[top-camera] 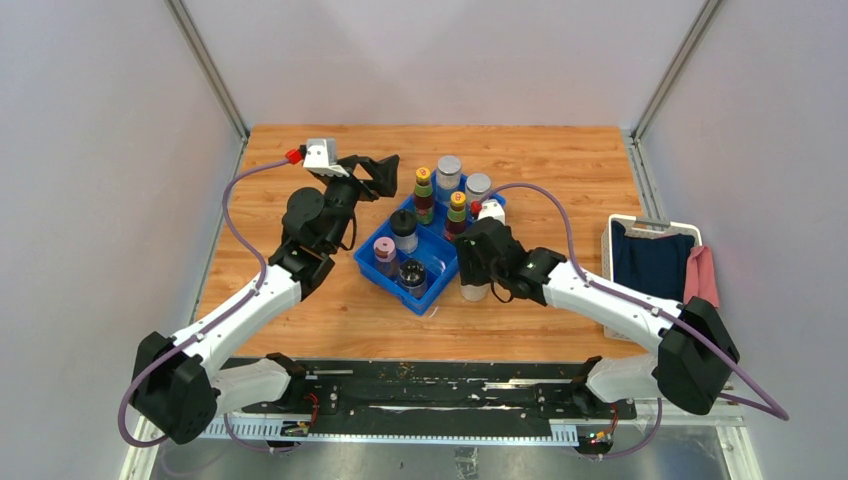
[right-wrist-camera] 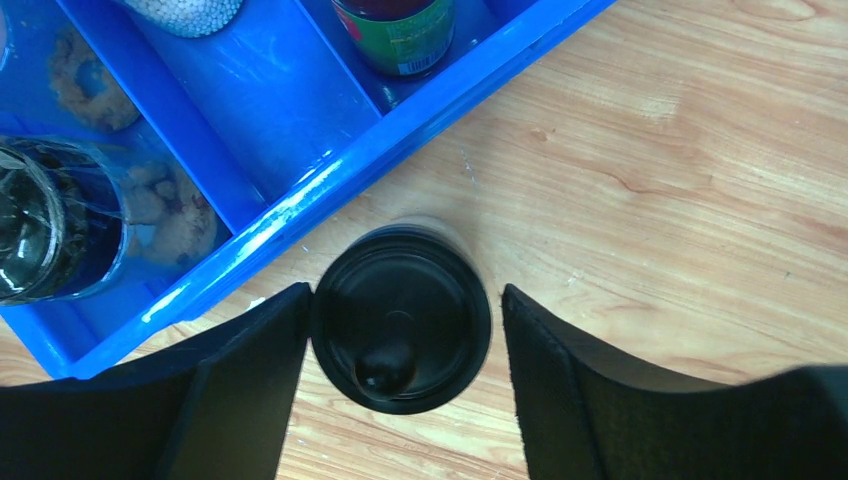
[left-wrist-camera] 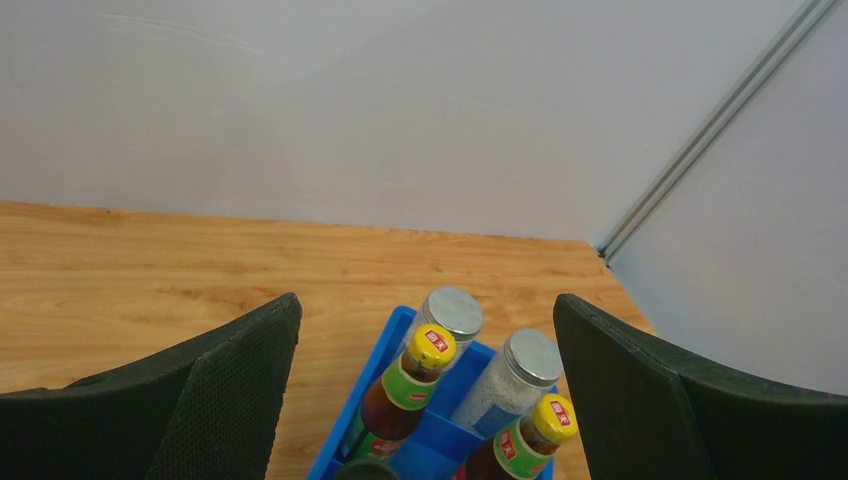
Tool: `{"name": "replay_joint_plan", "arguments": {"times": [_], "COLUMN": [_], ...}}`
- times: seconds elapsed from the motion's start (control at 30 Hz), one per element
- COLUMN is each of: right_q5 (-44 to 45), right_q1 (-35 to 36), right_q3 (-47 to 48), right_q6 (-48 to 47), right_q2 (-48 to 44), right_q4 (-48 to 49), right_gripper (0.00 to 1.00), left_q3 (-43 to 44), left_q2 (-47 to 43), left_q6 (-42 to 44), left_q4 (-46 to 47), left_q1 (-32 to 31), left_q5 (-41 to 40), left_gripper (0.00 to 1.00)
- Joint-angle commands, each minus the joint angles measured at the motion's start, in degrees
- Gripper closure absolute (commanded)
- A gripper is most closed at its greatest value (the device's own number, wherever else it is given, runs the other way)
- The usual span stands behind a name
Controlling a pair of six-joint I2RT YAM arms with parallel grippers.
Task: Organize the condiment bottles
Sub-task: Pick up the bottle from the center of the board.
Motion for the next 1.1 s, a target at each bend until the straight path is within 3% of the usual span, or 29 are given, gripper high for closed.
{"name": "replay_joint_plan", "arguments": {"times": [0.0,0.13,0.33,0.37,1.07], "right_q5": [-0.54,-0.94,-1.64,-1.65,-3.75], "right_q1": [-1.00,-1.23,-1.23,-1.29,-0.94], "right_q3": [-1.23,-1.32,-0.53,-0.20,10.88], "right_q6": [0.64,0.55,-0.35,-0.65,-5.58], "right_q2": [0.60,0.42,-0.66,-0.92,-6.18], "right_q4": [-0.06,-0.06,-0.46,-0.67,-5.99], "right_gripper": [0.31,0.47,0.97,1.00,1.00], "left_q3": [-0.62,-0.43,-0.34,-0.26,1.30], "left_q2": [0.29,0.21,0.35,0.38,0.32], "left_q6": [-0.55,-0.56,-0.56,-0.56,0.41], "left_q4": [0.43,0.43,0.44,0.37,0.35], "left_q1": [0.22,0.22,0.22,0.22,0.22], "left_q5": [0.05,0.05,0.05,0.00,-1.72], "left_gripper": [0.00,0.00,0.00,0.00,0.00]}}
